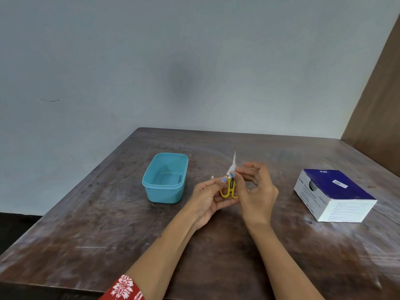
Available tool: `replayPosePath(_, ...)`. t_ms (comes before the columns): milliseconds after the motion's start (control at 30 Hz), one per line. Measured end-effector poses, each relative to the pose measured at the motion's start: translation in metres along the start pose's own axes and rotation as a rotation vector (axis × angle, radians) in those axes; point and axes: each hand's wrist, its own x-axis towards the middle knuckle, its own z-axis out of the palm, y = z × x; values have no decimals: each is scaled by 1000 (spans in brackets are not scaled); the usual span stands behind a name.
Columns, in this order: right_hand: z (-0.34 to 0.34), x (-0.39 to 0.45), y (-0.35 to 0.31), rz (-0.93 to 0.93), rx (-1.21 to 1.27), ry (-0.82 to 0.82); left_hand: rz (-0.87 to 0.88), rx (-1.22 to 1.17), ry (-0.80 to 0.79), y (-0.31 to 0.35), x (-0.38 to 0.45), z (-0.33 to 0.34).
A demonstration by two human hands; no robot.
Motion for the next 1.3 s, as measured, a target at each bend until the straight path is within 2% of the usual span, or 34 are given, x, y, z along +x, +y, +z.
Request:
replayPosePath(133, -2, 2, -5, 130, 101, 60, -49, 45, -79, 1, -4, 1)
replayPosePath(333, -2, 3, -9, 276, 141, -3, -2, 20, -42, -1, -3, 0)
replayPosePath(533, -2, 6, -6, 367, 177, 46, -54, 35, -91, 1, -3, -1)
replayPosePath(667, -2, 6, -5, 362, 169, 59, -30, 30, -83, -1, -2, -1)
replayPosePath(833, 2, 3, -1, 324, 127, -30, 36, -18, 3, -2, 1, -3)
replayPosePath(1133, -1, 5, -2, 263, 130, 150, -71, 60, -94, -3, -2, -1)
replayPosePath(1300, 1, 5, -2, 302, 114, 73, -10, 40, -55, -4, 0, -2)
